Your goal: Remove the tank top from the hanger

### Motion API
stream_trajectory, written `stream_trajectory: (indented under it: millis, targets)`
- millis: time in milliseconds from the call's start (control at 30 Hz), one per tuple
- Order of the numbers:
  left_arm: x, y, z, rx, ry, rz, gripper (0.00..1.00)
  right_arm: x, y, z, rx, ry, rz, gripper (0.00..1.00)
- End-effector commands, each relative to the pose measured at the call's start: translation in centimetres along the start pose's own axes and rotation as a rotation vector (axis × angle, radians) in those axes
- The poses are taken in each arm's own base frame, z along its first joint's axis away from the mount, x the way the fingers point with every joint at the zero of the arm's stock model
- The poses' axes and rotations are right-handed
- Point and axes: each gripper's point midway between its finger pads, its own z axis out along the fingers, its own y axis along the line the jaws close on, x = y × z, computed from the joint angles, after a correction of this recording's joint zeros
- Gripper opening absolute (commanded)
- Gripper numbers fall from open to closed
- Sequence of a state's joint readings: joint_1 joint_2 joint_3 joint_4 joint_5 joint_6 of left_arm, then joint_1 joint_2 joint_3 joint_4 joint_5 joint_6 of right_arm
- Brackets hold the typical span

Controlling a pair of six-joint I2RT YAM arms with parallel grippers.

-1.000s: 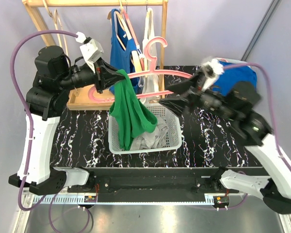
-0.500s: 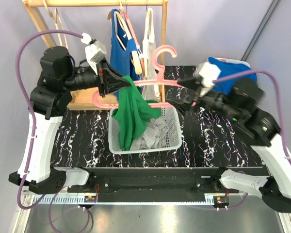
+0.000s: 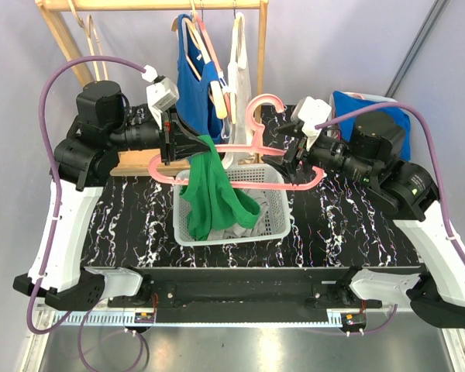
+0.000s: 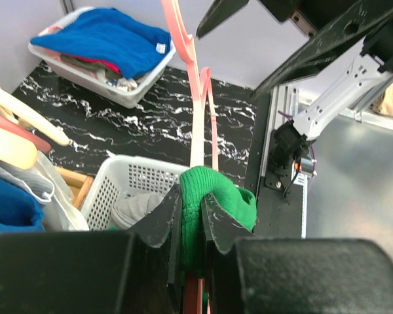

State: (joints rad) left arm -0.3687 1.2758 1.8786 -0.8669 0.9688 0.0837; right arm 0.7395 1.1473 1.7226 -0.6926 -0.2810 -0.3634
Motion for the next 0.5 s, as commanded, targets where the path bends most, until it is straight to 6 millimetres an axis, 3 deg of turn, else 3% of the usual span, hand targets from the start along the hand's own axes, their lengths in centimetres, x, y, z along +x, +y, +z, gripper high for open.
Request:
stream_trajectory:
  millis: [0,200,333,467]
  targets:
    - [-2.0,-2.6,-1.5,0.036,-0.051,0.133,0.00,-1.0,-0.1,-1.1,0.001,-0.021,-0.039,0.78]
    - [-3.2,-3.9,-2.4,0.051,-0.070,0.202,0.00,1.7,1.1,-0.2,-0.105,0.054,0.015,0.78]
    - [-3.9,-4.4,-2.5,0.082,-0.081,0.224,0.00,1.4,1.2,-0.7,-0.145,0.035,0.047,0.75]
    - [-4.2,-4.5,-2.3,0.103,-0.083,0.218,0.00,1.0,1.7,-1.1,-0.208,0.014,0.069,0.60]
